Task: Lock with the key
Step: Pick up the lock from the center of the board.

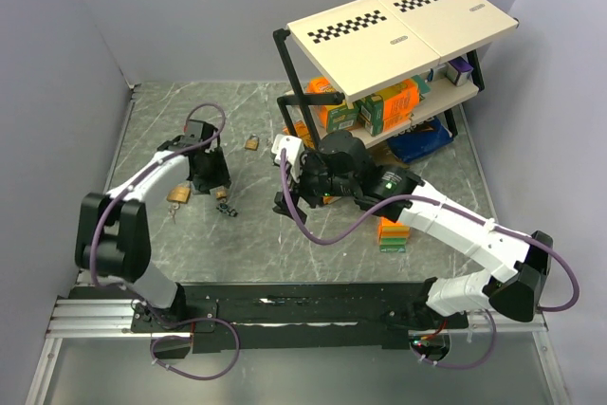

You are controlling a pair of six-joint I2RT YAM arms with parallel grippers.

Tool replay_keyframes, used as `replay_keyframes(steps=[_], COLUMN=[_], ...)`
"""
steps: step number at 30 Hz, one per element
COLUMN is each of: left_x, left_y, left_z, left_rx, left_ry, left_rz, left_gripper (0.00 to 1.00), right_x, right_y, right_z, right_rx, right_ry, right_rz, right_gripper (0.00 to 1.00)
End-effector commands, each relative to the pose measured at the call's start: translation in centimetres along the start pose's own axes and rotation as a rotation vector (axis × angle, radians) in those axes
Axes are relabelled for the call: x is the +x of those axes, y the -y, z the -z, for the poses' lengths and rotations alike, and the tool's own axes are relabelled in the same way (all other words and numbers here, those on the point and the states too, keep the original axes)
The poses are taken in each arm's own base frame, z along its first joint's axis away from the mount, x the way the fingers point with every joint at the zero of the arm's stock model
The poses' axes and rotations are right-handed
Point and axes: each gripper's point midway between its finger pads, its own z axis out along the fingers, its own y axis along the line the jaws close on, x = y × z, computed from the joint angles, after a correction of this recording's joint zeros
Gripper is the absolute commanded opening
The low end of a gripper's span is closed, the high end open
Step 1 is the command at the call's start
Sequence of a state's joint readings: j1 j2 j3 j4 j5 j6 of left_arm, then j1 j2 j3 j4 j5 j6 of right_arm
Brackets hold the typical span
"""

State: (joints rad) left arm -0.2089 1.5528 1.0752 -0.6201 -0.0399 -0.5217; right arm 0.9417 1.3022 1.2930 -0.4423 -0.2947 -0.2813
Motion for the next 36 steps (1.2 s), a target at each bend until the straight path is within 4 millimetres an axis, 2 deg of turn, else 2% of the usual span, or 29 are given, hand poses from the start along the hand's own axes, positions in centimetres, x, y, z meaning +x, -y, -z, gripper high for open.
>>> replay_keyframes(steps=[1, 9, 14, 24, 27, 30, 31, 33, 36], left_x=[-0.9, -0.4, 0.5, 1.8, 1.9, 2.2, 2.2, 1.9, 0.4], left_y=[-0.5, -1.0, -1.6, -2.2, -2.0, -1.5, -1.4, -0.9, 0.2], left_z=[-0.8, -4.0, -5.9, -8.2, -8.2, -7.8, -7.6, -6.9, -5.1], left_rx=[-0.084, -0.157, -0.192, -0.232, -0.221, -0.193, -0.183, -0.159, -0.105], left_ry=[-0.012, -0.097, -0.140, -0.219, -0.225, -0.239, -0.242, -0.233, -0.183], left_rz=[0.029, 0.022, 0.015, 0.001, 0.003, 0.008, 0.008, 0.011, 0.033], left_gripper=[0.58, 0.53, 0.52, 0.49, 0.42, 0.30, 0.21, 0.11, 0.08], right_x=[-3.0, -3.1, -2.9, -2.9, -3.0, -3.1, -3.1, -3.2, -3.6], right_y=[1.0, 1.1, 0.9, 0.8, 0.7, 0.8, 0.7, 0.5, 0.5], right_z=[0.5, -0.4, -0.6, -0.9, -1.0, -1.1, -1.2, -1.3, -1.6], right_rx=[0.030, 0.018, 0.005, -0.005, -0.007, -0.012, -0.018, -0.026, -0.031], right_ry=[0.070, 0.062, 0.050, 0.049, 0.050, 0.053, 0.054, 0.056, 0.067], right_rz=[0.018, 0.016, 0.006, -0.007, -0.003, -0.013, -0.016, -0.028, -0.042], right_gripper=[1.00, 1.00, 1.00, 1.00, 1.00, 1.00, 1.00, 1.00, 0.99])
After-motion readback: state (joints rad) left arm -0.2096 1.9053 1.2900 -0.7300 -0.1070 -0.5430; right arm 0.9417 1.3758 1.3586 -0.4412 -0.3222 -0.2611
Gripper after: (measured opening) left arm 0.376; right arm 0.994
